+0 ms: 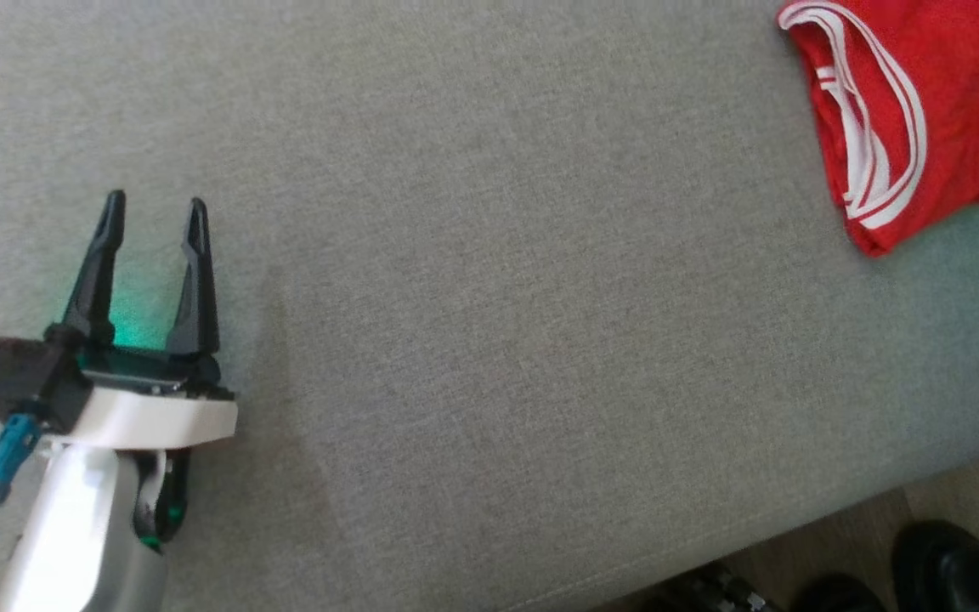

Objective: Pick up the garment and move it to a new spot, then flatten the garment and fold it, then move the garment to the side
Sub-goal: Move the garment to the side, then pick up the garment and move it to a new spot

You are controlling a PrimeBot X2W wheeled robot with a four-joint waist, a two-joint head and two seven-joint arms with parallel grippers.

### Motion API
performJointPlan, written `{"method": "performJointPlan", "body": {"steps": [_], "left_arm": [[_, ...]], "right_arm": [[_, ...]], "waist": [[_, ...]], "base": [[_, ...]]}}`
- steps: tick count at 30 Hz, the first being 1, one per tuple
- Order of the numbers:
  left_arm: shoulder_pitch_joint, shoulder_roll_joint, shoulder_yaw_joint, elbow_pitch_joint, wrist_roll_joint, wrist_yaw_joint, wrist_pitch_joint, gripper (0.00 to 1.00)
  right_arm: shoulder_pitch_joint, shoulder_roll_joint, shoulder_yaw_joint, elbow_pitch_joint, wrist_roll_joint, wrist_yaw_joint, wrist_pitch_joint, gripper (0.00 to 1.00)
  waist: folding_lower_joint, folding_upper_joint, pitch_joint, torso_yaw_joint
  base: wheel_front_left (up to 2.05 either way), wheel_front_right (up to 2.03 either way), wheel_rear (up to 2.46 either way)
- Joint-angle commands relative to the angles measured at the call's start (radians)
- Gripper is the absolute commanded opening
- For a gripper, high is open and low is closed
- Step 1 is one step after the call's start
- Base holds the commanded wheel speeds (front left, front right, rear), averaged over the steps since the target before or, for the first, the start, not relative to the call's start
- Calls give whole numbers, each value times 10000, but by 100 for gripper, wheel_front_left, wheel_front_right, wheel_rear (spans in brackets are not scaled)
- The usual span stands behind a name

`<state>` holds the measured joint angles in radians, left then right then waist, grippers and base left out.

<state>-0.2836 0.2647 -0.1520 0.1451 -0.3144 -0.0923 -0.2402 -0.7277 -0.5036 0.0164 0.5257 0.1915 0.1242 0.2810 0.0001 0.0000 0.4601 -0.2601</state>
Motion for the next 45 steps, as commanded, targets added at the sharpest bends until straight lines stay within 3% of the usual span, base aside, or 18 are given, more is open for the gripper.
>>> {"method": "performJointPlan", "body": {"steps": [1, 9, 18, 24, 29, 45], "left_arm": [[-3, 94, 307, -200, -63, 51, -95, 100], [719, -425, 465, 532, -302, 88, -201, 100], [2230, -985, 1215, 486, -205, 180, -213, 100], [2902, -1217, 1482, 338, -12, 163, -214, 100], [3072, -1274, 1527, 398, 103, 94, -215, 100], [2940, -1425, 1592, 591, 189, 2, -215, 100]], "right_arm": [[96, -217, 51, -407, -59, 65, -140, 100], [907, 200, 668, -1242, 598, 65, -960, 100], [3677, 1580, 1116, -3415, 1094, 65, -2770, 100], [5619, 2584, 843, -4045, 639, 65, -3119, 100], [6478, 3034, 814, -4156, 367, 65, -3245, 100], [6995, 3531, 514, -4274, 12, 65, -3067, 100]], "waist": [[-1, 0, -273, 118], [-1, 0, -2049, 603], [-1, 0, -3797, 1320], [-1, 0, -4240, 1856], [-1, 0, -4433, 2237], [-1, 0, -4489, 2638]], "base": [[0, 0, 0], [0, 0, 0], [0, 0, 0], [0, 0, 0], [0, 0, 0], [0, 0, 0]]}}
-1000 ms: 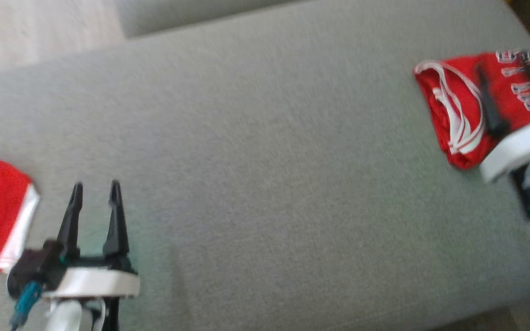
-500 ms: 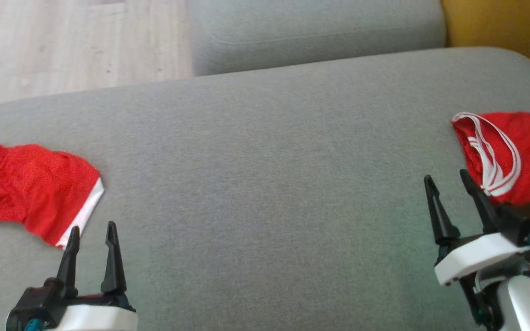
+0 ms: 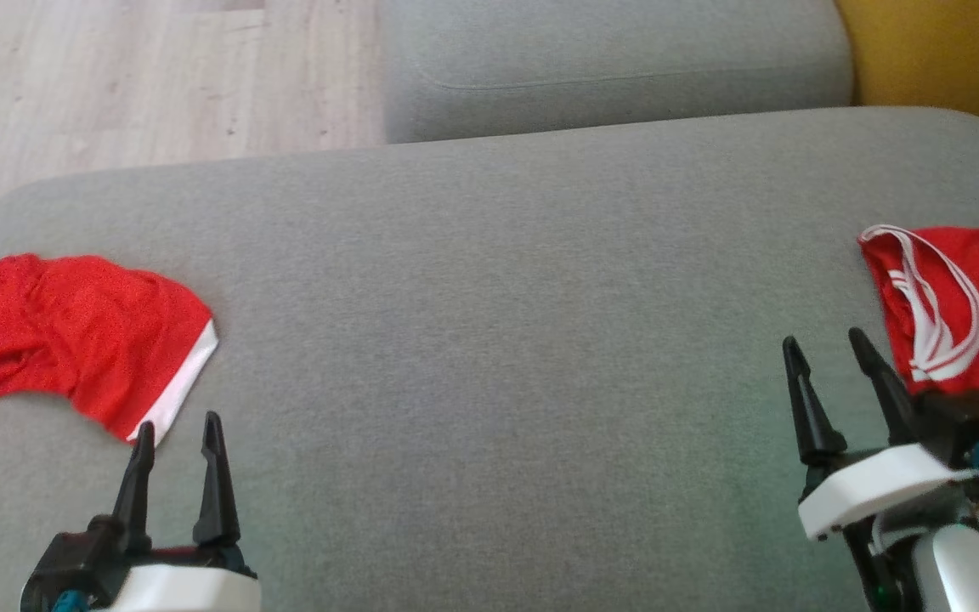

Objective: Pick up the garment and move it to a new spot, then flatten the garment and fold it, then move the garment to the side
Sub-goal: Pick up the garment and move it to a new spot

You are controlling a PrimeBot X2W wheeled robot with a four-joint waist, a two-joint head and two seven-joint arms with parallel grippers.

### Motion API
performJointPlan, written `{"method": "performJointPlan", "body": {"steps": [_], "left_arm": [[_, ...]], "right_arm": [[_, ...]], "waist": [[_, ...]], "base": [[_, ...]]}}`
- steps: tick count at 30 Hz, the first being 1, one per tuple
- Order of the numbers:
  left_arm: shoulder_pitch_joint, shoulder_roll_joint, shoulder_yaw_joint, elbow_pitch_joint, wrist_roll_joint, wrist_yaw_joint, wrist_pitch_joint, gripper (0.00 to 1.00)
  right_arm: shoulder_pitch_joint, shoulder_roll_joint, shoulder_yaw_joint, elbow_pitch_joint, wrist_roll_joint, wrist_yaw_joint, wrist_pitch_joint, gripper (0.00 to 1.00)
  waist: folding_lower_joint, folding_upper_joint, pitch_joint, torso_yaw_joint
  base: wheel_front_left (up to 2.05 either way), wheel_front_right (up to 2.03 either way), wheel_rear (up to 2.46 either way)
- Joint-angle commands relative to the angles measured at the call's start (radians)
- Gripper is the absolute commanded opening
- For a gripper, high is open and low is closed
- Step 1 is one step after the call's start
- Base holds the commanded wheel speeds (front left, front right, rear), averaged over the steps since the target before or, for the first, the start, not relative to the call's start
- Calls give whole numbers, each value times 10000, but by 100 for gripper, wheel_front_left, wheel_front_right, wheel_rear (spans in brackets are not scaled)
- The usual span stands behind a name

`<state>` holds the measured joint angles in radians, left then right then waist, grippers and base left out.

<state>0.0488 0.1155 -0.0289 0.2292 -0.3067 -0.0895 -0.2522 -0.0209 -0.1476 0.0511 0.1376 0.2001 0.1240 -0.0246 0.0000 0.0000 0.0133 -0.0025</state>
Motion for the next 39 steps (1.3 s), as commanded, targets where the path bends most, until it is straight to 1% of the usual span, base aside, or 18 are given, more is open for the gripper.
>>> {"method": "performJointPlan", "body": {"steps": [1, 2, 5, 14, 21, 25, 28, 35, 39], "left_arm": [[-406, 71, 349, -238, 116, -32, -95, 100], [-419, 83, 344, -227, 119, -35, -95, 100], [-503, 156, 249, -164, 175, -38, -87, 100], [-713, 265, 81, -132, 66, -75, -27, 100], [-547, 347, 103, -14, -28, -20, -24, 100], [-447, 398, 171, 15, -110, 8, -33, 100], [-417, 431, 218, 9, -173, 4, -41, 100], [-386, 327, 208, -139, -163, 140, -62, 100], [-536, 243, 129, -296, -201, 125, -67, 100]], "right_arm": [[-49, -17, 162, -398, -82, 67, -14, 100], [-29, 2, 173, -403, -64, 67, -19, 100], [83, 9, 259, -431, 19, 67, -39, 100], [143, -15, 398, -447, 148, 67, -48, 100], [2, -35, 602, -350, 147, 67, -52, 100], [-11, -41, 638, -309, 146, 67, -38, 100], [-46, -35, 673, -280, 153, 67, -22, 100], [-166, -10, 740, -294, 208, 67, -9, 100], [-173, -41, 709, -330, 243, 67, 7, 100]], "waist": [[0, 0, -30, 146], [0, 0, -33, 225], [0, 0, -31, 812], [0, 0, 7, 2959], [0, 0, 53, 4115], [0, 0, 92, 4497], [0, 0, 138, 4634], [0, 0, 302, 4555], [0, 0, 396, 4480]], "base": [[0, 0, 0], [0, 0, 0], [0, 0, 0], [0, 0, 0], [0, 0, 0], [0, 0, 0], [0, 0, 0], [0, 0, 0], [0, 0, 0]]}}
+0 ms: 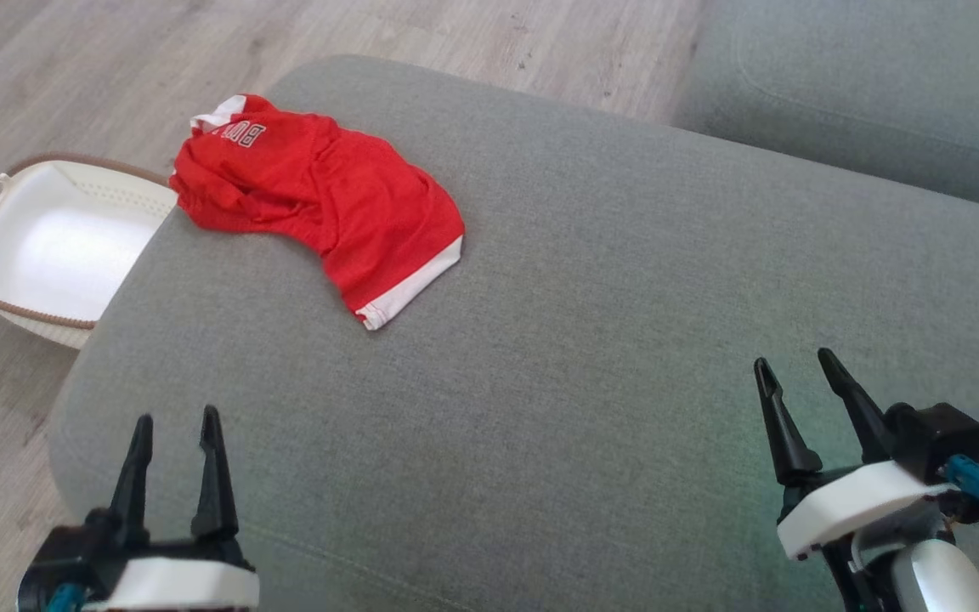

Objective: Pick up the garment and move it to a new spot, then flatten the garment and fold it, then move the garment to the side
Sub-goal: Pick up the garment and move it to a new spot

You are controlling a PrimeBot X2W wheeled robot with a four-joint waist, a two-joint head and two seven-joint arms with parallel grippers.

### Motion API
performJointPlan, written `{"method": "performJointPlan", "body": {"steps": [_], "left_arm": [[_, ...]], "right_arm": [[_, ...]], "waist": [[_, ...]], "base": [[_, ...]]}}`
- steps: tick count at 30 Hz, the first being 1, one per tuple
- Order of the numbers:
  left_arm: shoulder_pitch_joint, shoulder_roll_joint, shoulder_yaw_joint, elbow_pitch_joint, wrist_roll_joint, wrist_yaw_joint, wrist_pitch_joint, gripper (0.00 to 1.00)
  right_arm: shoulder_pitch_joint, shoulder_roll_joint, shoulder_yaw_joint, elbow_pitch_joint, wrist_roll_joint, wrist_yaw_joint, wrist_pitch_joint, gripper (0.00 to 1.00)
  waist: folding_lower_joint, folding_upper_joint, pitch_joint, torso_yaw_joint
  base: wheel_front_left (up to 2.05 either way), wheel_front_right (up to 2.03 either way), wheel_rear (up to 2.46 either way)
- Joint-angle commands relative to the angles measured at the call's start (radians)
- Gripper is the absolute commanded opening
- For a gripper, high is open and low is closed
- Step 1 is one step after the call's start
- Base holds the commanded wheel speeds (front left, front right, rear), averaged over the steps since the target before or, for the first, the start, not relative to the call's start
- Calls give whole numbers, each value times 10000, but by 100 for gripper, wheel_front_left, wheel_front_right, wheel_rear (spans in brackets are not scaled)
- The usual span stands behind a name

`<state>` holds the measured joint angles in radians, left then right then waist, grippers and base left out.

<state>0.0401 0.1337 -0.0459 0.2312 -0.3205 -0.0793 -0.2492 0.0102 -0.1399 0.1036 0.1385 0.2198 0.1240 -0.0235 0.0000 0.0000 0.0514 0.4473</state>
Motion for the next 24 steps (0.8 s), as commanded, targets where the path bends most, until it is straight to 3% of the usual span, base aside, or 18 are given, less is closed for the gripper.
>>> {"method": "performJointPlan", "body": {"steps": [1, 6, 11, 24], "left_arm": [[-540, 38, 273, -401, -100, 7, -96, 100], [-1455, 154, 270, -954, -452, -77, 558, 100], [-3159, 678, 757, -1047, -942, 191, 2078, 100], [-6816, 2471, 2707, 1543, -2683, 1131, 5329, 100]], "right_arm": [[-485, -135, 185, -362, 47, 67, 0, 100], [-573, -216, 196, -548, 37, 67, 85, 100], [-902, -316, 276, -932, -55, 67, 288, 100], [-2224, -742, 792, -2609, -408, 67, 610, 100]], "waist": [[0, 0, 54, -44], [0, 0, 391, -181], [0, 0, 1138, -576], [0, 0, 4248, -3057]], "base": [[0, 0, 0], [0, 0, 0], [0, 0, 0], [0, 0, 0]]}}
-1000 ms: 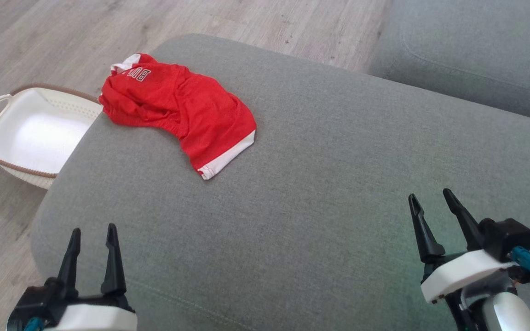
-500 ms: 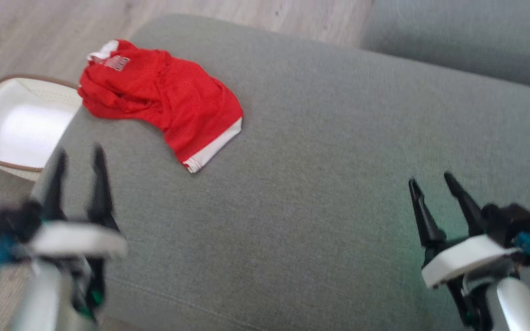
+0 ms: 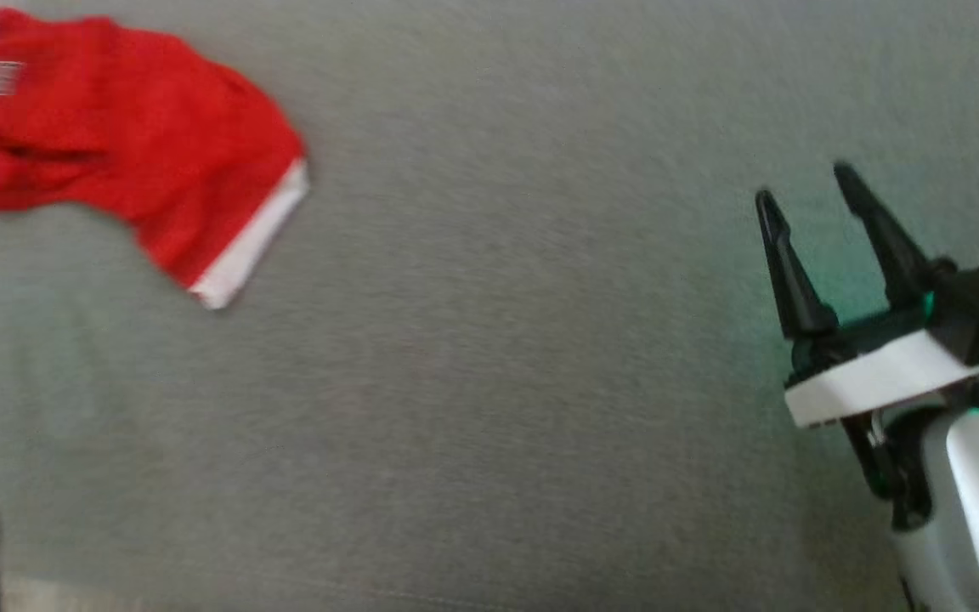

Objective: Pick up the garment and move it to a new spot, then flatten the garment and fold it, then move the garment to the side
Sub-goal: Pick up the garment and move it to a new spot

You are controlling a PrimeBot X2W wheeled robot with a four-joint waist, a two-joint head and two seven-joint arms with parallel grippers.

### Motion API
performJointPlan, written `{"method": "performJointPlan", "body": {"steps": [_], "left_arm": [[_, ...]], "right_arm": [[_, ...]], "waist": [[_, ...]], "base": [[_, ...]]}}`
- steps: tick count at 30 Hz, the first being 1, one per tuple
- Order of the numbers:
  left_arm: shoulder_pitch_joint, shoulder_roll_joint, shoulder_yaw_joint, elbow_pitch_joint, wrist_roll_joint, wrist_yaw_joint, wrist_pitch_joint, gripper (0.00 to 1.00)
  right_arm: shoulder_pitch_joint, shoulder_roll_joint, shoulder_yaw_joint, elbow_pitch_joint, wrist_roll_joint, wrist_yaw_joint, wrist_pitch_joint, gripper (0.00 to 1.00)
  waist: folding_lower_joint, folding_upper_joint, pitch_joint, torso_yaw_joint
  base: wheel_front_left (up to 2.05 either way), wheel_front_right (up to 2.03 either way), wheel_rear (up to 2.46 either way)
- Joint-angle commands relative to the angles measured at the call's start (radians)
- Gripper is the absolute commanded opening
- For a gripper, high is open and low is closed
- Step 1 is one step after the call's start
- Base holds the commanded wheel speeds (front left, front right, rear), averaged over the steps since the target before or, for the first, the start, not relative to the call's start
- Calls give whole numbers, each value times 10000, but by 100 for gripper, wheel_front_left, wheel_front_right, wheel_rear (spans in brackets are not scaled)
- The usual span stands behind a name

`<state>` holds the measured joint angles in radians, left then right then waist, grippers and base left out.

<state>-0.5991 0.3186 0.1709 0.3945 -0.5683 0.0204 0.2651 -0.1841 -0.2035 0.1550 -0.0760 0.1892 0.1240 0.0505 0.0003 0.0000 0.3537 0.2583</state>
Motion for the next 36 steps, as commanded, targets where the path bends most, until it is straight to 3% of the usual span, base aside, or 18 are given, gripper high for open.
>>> {"method": "performJointPlan", "body": {"steps": [1, 7, 12, 15, 17, 18, 20, 25, 31, 36], "left_arm": [[-548, 768, 665, 157, -314, 209, 410, 100], [-1142, 1115, 1245, 1200, -1006, 660, 1453, 100], [-1157, 1143, 1764, 1747, -1573, 1472, 2539, 100], [-928, 1102, 1826, 2077, -1915, 2008, 3885, 100], [-736, 1199, 1728, 2020, -1921, 2233, 4528, 50], [-736, 1199, 1728, 2020, -1921, 2233, 4528, 50], [-601, 1302, 1710, 1799, -1875, 2307, 4652, 0], [-339, 1511, 1716, 1124, -1749, 1926, 4165, 0], [-457, 1889, 1450, 319, -1340, 1125, 3107, 0], [-960, 2178, 829, -726, -1049, 448, 2912, 0]], "right_arm": [[-377, -117, 336, -555, -135, 67, -186, 100], [-595, -131, 329, -904, -246, 67, -391, 100], [-594, -50, 274, -1031, -229, 67, -575, 100], [-518, -16, 224, -993, -203, 67, -645, 100], [-465, 13, 180, -968, -181, 67, -677, 100], [-465, 13, 180, -968, -181, 67, -677, 100], [-425, 41, 155, -952, -177, 67, -712, 100], [-352, 58, 267, -730, -82, 67, -775, 100], [-206, 120, 428, -250, 145, 67, -935, 100], [177, 322, 426, 207, 360, 67, -1082, 100]], "waist": [[-3, 0, 1441, -1360], [-3, 0, 2409, -2178], [-3, 0, 2629, -2629], [-3, 0, 2518, -2737], [-3, 0, 2389, -2745], [-3, 0, 2389, -2745], [-3, 0, 2235, -2717], [-3, 0, 1537, -2506], [-3, 0, 161, -2231], [-3, 0, -1292, -2096]], "base": [[0, 0, 0], [0, 0, 0], [0, 0, 0], [0, 0, 0], [0, 0, 0], [0, 0, 0], [0, 0, 0], [0, 0, 0], [0, 0, 0], [0, 0, 0]]}}
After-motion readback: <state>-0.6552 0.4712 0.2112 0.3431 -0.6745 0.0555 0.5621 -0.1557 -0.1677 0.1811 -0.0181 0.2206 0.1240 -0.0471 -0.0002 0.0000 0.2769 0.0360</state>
